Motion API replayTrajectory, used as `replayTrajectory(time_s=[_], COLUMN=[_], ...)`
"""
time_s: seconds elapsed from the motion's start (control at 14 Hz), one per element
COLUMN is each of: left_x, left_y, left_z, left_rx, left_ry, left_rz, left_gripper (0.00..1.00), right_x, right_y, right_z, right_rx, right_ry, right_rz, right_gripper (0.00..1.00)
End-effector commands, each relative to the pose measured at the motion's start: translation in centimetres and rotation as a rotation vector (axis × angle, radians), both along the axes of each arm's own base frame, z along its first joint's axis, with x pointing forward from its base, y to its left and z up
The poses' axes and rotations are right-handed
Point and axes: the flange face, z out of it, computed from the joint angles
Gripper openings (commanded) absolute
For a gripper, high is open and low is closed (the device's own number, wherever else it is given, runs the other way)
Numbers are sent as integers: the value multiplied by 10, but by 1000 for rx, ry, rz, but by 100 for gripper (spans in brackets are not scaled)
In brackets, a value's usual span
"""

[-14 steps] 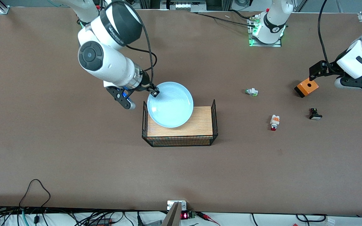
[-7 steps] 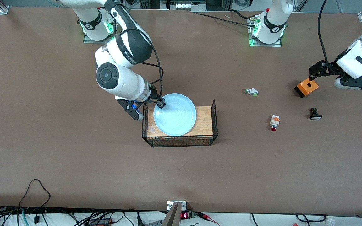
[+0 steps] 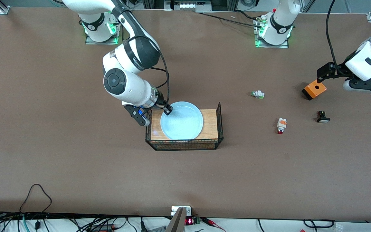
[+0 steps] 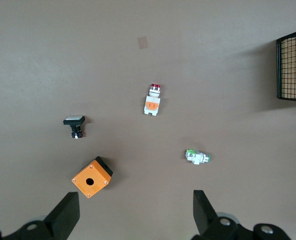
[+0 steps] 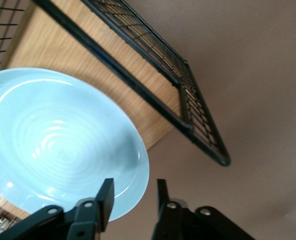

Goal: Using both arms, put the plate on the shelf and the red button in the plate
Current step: 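Lower the plate into the basket, open the right gripper, withdraw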

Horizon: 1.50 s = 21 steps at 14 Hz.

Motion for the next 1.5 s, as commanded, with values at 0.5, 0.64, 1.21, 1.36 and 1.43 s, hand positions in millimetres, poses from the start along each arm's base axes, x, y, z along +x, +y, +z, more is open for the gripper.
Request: replayTrajectory(time_s=[0.5,0.64,1.21,1.36,1.43], left_x=[39,48,22,27,28], left_y=[-19,-21,-25,-15,-10], left_z=[-146,-186,-339,-366,-379], left_rx=[90,97,25,15,11], left_ry=[286,277,-38,-84,-101], left_rz=[-58,-99,-308,-327,-329], left_gripper=[100,100,100,100,100], right_x=[4,17,39,36,37], right_y=[-85,-135,-351,-390,-402], right_z=[139,141,157,168,170], right_rx=[-83,-164,-212,-236,-249], right_ry=[-197,-203,-140,-143,-142], right_rz=[305,424,705,806,841], right_gripper=[100,100,100,100,100])
